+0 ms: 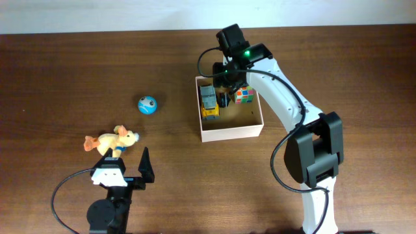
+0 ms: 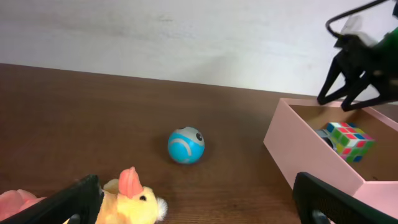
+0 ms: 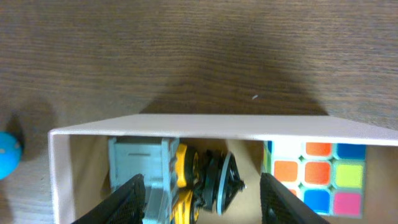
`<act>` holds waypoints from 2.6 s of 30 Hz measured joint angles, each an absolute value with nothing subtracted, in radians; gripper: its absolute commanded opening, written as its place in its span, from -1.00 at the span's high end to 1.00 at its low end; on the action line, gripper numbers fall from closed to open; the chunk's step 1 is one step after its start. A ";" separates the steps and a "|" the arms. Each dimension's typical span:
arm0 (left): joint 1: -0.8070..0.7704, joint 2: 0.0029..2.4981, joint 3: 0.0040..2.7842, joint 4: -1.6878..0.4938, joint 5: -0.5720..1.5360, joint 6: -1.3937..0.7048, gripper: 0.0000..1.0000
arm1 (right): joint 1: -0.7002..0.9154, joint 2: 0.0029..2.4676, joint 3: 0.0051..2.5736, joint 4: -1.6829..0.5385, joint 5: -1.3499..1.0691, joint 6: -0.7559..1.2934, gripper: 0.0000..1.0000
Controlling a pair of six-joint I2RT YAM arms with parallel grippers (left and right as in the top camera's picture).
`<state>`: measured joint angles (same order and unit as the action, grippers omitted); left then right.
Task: Pack container
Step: 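Open the right gripper, lift it out and retract to the right, then move the left gripper forward over the yellow plush chick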
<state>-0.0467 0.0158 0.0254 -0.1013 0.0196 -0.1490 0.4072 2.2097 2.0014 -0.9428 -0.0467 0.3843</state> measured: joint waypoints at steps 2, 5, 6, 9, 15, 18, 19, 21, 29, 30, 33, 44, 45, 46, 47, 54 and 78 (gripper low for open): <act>-0.047 0.016 0.025 -0.101 0.020 -0.149 -0.98 | 0.407 2.210 2.043 -0.982 -0.046 0.384 -0.15; -0.047 0.016 0.025 -0.101 0.020 -0.149 -0.98 | 0.407 2.210 2.126 -1.047 -0.042 0.380 -0.17; -0.047 0.016 0.025 -0.101 0.020 -0.149 -0.98 | 0.407 2.210 2.163 -1.086 -0.035 0.373 -0.18; -0.047 0.016 0.025 -0.101 0.020 -0.149 -0.98 | 0.406 2.210 2.254 -1.179 0.017 0.362 -0.24; -0.047 0.016 0.025 -0.101 0.020 -0.149 -0.99 | 0.368 2.210 2.386 -1.374 0.152 0.355 -0.27; -0.047 0.016 0.025 -0.101 0.020 -0.149 -0.99 | 0.316 2.210 2.396 -1.444 0.184 0.354 -0.46; -0.047 0.016 0.025 -0.101 0.020 -0.149 -0.98 | 0.297 2.210 2.396 -1.471 0.194 0.355 -0.52; -0.047 0.016 0.025 -0.101 0.020 -0.149 -0.99 | 0.269 2.210 2.396 -1.502 0.215 0.360 -0.68; -0.047 0.016 0.025 -0.101 0.020 -0.149 -0.98 | 0.179 2.210 2.396 -1.552 0.315 0.437 -0.98; -0.047 0.016 0.025 -0.101 0.020 -0.149 -0.98 | 0.160 2.210 2.396 -1.557 0.321 0.460 -0.98; -0.047 0.016 0.025 -0.101 0.020 -0.149 -0.99 | 0.085 2.210 2.396 -1.595 0.333 0.558 -0.98; -0.047 0.016 0.025 -0.101 0.020 -0.149 -0.98 | -0.137 2.210 2.396 -1.692 0.271 0.707 -0.98; -0.047 0.016 0.025 -0.101 0.020 -0.149 -0.99 | -0.144 2.210 2.396 -1.692 0.268 0.709 -0.98; -0.047 0.016 0.025 -0.101 0.020 -0.149 -0.98 | -0.154 2.210 2.396 -1.692 0.267 0.712 -0.97; -0.047 0.016 0.025 -0.101 0.020 -0.149 -0.98 | -0.160 2.210 2.396 -1.692 0.264 0.712 -0.97; -0.047 0.016 0.025 -0.101 0.020 -0.149 -0.98 | -0.189 2.210 2.396 -1.692 0.261 0.722 -0.98; -0.047 0.264 0.286 -0.276 0.167 -0.074 -0.99 | -0.189 2.210 2.396 -1.693 0.259 0.727 -0.98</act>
<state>-0.0467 0.2638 0.2855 -0.2756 0.1673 -0.0742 -0.1894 2.2105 2.3959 -1.6928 0.2592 0.7269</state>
